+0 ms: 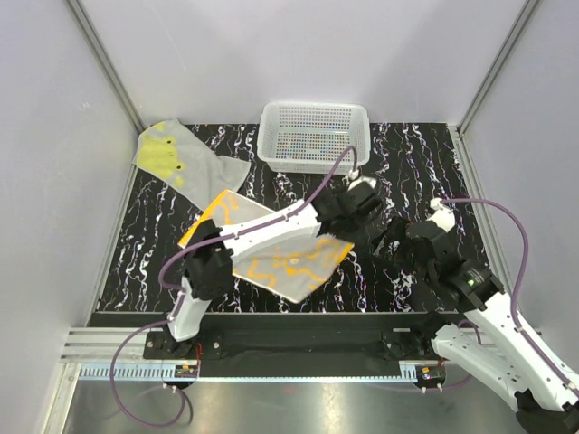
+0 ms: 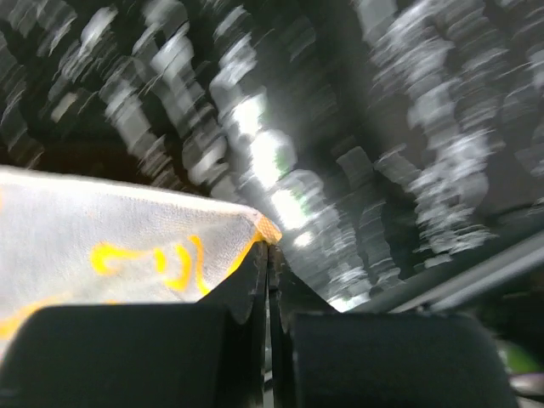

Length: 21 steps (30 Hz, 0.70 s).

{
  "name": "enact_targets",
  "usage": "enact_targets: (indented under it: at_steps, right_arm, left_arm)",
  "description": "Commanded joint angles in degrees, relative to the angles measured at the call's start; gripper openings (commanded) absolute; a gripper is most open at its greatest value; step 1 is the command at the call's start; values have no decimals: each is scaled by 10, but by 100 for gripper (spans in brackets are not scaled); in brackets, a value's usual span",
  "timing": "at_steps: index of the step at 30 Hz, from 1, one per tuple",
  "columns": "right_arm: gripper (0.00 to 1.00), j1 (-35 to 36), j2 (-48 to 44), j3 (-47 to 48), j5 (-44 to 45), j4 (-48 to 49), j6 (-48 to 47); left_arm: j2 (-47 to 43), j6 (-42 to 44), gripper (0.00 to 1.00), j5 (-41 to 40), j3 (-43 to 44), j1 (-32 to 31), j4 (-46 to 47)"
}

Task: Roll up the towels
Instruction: Move the towel to the center of the board

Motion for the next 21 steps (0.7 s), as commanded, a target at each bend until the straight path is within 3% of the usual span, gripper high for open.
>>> enact_targets:
  at_steps: [1,5,7,9,10,12,13,14,21]
  right_arm:
    - [100,4,-22,26,79,-35,41]
    - [100,4,-14,26,95,-39,51]
    - [100,4,1,25,102,-36,54]
    - [100,4,24,25,103,-32,60]
    - [100,4,32,24,94,-11,54]
    - [100,4,63,23,68,4,45]
    - [100,4,72,19,56,21,39]
    - [100,4,81,16,44,29,35]
    - [100,4,151,-52,-77,120,85]
  left_arm:
    - [47,8,0,83,130,32,44]
    - [150,-5,3,134,232,72,46]
    - [175,-21,15,189,257,102,68]
    - [196,-36,36,239,257,128,114]
    - [198,-35,68,240,255,135,118]
    - [176,-14,80,222,236,152,114]
    - [157,-5,85,212,185,156,119]
    - [133,6,97,200,151,162,136]
    - [-200,50,99,20,-186,229,163]
